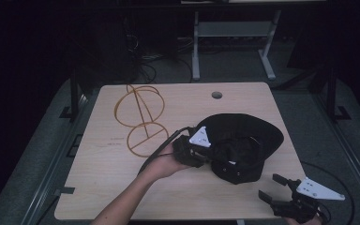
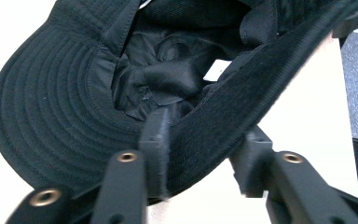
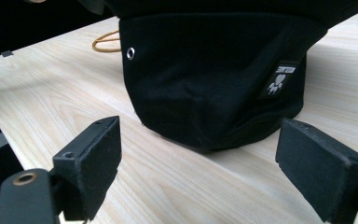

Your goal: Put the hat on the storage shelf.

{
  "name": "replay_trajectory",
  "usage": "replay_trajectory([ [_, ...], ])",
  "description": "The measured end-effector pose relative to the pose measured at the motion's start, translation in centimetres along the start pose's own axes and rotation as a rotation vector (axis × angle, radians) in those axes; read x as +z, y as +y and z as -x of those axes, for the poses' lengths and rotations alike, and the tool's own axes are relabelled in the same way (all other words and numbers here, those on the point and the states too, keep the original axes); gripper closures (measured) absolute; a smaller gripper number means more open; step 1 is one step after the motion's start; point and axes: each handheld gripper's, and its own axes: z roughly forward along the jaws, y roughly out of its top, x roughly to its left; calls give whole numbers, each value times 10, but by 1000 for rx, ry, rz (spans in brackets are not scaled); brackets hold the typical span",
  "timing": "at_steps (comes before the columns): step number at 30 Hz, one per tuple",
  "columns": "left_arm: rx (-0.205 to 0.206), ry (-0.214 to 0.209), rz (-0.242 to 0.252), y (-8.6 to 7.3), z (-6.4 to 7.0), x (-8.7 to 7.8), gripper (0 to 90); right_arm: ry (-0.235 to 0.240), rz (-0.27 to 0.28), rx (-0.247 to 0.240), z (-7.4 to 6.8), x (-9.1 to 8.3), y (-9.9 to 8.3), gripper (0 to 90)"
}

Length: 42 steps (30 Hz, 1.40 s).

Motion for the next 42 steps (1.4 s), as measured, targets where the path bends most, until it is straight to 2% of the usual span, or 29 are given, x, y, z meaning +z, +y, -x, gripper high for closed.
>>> replay_trajectory([
  [9,3,-20,45,1,4,-5,762,-6,62,16,2,-1,0,140],
  [11,-15,-29,76,1,4,-8,787,-9,88,7,1,-1,3,140],
  [15,-37,-36,106,1,1,-10,822,-4,119,-5,1,0,5,140],
  [22,-105,-54,184,2,-6,-17,853,6,72,-24,-4,8,17,140],
  [29,-154,-70,227,6,-9,-23,855,13,61,-26,-5,21,28,144],
  [35,-173,-70,244,16,-9,-24,856,-6,42,-80,-13,33,37,144],
  [42,-173,-84,258,23,-7,-24,856,-30,34,-91,-13,38,40,144],
])
